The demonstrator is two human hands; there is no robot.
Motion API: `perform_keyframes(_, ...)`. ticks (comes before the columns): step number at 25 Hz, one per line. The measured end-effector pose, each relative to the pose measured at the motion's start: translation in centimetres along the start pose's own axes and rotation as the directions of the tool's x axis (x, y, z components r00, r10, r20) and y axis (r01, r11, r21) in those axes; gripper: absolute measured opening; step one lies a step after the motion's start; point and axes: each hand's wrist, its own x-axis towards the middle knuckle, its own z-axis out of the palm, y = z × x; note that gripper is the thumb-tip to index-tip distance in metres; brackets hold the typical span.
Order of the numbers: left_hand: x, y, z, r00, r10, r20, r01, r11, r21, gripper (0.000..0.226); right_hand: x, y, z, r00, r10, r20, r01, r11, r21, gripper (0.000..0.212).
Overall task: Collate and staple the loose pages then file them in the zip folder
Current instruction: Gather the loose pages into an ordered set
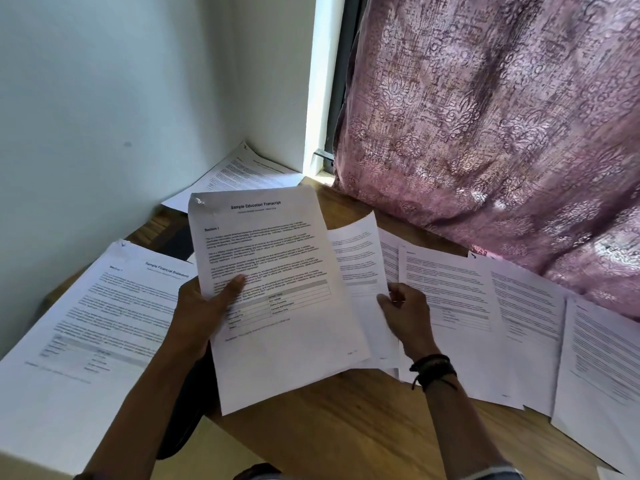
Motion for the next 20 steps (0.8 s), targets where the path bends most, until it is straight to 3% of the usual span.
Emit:
perform_keyframes(2, -0.1, -0.1, 0.3, 1.0, -0.026, 0.01, 0.026, 0.999, -0.026, 0.01, -0.3, -0.5, -1.4, 0.998, 0.023, 0.064, -0.038, 0.969, 0.244, 0.025)
perform_keyframes(4, -0.2, -0.2, 0.8, 0.998, -0.047, 0.03, 0.048, 0.998, -0.03, 0.011, -0.9, -1.3, -3.0, 0.986, 0.045, 0.159, -0.117, 0.867, 0.484, 0.027)
perform_keyframes(6, -0.4, -0.3, 1.2, 0.997, -0.06, 0.05, 0.062, 0.997, -0.044, 0.016, -1.3, -1.8, -4.5, 0.97, 0.044, 0.238, -0.185, 0.768, 0.613, 0.038)
perform_keyframes(8, -0.6, -0.3, 1.8, 0.995, -0.07, 0.074, 0.075, 0.995, -0.063, 0.02, -1.7, -1.8, -5.7, 0.948, 0.058, 0.313, -0.257, 0.72, 0.644, 0.052)
perform_keyframes(14, -1.7, -0.1, 3.5, 0.978, -0.133, 0.161, 0.155, 0.979, -0.135, 0.027, -3.5, -0.9, -6.6, 0.876, 0.033, 0.481, -0.393, 0.625, 0.674, 0.043)
perform_keyframes(17, -2.6, 0.3, 4.9, 0.972, -0.1, 0.21, 0.128, 0.984, -0.124, 0.022, -4.9, -1.8, -6.2, 0.859, -0.035, 0.511, -0.346, 0.696, 0.63, 0.037)
perform_keyframes(20, -3.6, 1.3, 6.2, 0.975, 0.077, 0.208, -0.065, 0.996, -0.062, 0.01, -6.0, -3.2, -6.1, 0.877, -0.059, 0.476, -0.265, 0.768, 0.583, 0.049)
